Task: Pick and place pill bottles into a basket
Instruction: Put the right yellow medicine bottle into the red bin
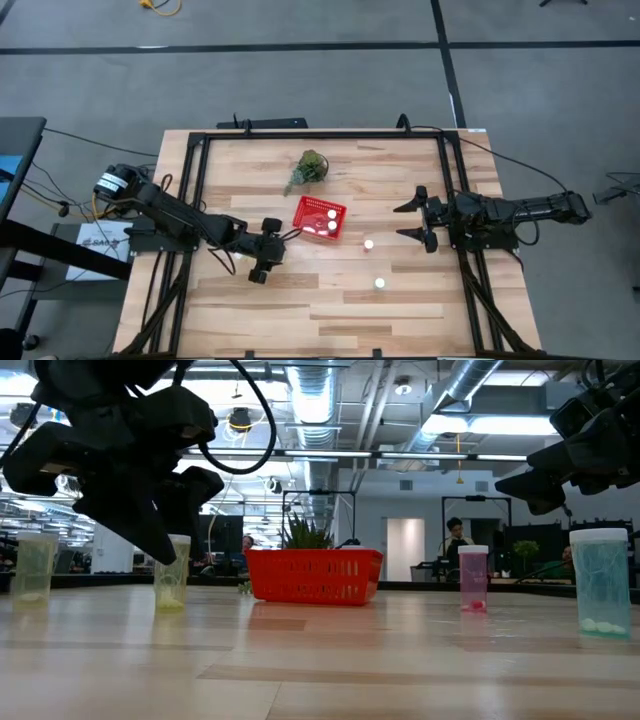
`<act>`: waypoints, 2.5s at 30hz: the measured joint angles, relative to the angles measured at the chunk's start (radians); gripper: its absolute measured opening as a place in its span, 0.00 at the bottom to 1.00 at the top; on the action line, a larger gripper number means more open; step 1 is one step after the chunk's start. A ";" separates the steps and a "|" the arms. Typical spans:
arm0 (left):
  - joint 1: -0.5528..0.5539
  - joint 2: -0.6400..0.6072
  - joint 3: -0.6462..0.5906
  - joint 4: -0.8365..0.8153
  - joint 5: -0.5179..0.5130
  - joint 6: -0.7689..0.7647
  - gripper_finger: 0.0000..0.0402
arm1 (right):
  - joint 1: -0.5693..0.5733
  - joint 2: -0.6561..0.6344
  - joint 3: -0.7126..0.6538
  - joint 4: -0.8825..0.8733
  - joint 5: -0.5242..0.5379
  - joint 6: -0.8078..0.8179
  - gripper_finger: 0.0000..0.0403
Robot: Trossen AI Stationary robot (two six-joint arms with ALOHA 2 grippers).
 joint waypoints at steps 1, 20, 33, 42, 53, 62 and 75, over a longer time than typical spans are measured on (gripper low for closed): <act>0.001 0.000 0.000 0.000 0.000 0.000 0.42 | 0.000 0.000 0.000 0.000 0.000 0.000 0.76; 0.068 -0.108 0.107 -0.059 -0.057 0.136 0.31 | 0.000 0.000 0.000 0.000 0.000 0.000 0.76; 0.401 -0.124 0.161 0.056 0.167 0.320 0.28 | 0.000 0.000 0.000 0.000 0.000 0.000 0.76; 0.481 0.042 0.161 0.142 0.263 0.329 0.28 | 0.000 0.000 0.000 0.000 0.000 0.000 0.76; 0.481 0.177 0.256 0.052 0.171 0.379 0.28 | 0.000 0.000 0.000 0.000 0.000 0.000 0.76; 0.490 0.181 0.271 -0.017 0.160 0.380 0.28 | 0.000 0.000 0.000 0.000 0.000 0.000 0.76; 0.496 0.181 0.264 0.039 0.230 0.356 0.28 | 0.000 0.000 0.000 0.000 0.000 0.000 0.76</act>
